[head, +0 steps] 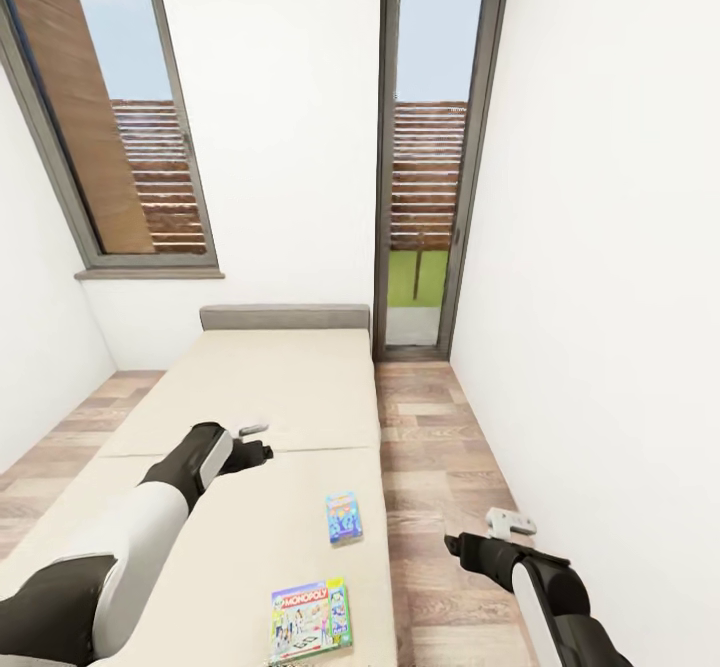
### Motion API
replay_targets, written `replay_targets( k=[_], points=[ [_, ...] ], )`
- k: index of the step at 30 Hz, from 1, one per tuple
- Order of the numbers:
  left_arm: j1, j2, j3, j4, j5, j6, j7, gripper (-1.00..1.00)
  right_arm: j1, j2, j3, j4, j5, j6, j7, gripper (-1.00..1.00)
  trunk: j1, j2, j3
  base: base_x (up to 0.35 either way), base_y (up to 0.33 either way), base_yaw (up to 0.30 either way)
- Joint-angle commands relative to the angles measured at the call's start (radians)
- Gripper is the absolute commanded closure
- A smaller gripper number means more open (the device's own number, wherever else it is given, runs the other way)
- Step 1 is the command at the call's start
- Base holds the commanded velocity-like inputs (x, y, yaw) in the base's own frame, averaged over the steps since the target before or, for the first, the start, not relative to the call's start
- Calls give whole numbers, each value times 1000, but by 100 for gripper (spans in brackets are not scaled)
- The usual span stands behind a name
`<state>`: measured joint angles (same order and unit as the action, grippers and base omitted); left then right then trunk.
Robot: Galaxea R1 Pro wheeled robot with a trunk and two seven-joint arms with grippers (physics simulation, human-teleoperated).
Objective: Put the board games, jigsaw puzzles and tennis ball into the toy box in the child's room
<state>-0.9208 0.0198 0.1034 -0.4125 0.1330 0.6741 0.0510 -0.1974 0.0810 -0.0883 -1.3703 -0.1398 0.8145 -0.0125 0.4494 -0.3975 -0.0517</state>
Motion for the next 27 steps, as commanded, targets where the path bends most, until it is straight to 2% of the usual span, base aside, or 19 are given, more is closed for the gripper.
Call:
replay_targets(
  k=[1,15,22,27],
  points=[
    [-3,-3,3,0,10,1,10,-100,-1,1,-2,1,-7,6,-1,-100,1,-2,-4,0,0,0],
    [-12,-28,1,72,10,-119,28,-100,-9,-2,-7,36,-8,14,-1,-100,1,-2,-27,0,0,0],
    [-12,-35,0,94,9,-147,29,-100,-23,-6,-9,99,-9,14,-9,-100,1,-2,-38,0,0,0],
    [-12,-36,-1,108,8,-152,28,-100,-32,-24,-10,134,-11,13,-18,-100,1,-2,-46,0,0,0]
  ],
)
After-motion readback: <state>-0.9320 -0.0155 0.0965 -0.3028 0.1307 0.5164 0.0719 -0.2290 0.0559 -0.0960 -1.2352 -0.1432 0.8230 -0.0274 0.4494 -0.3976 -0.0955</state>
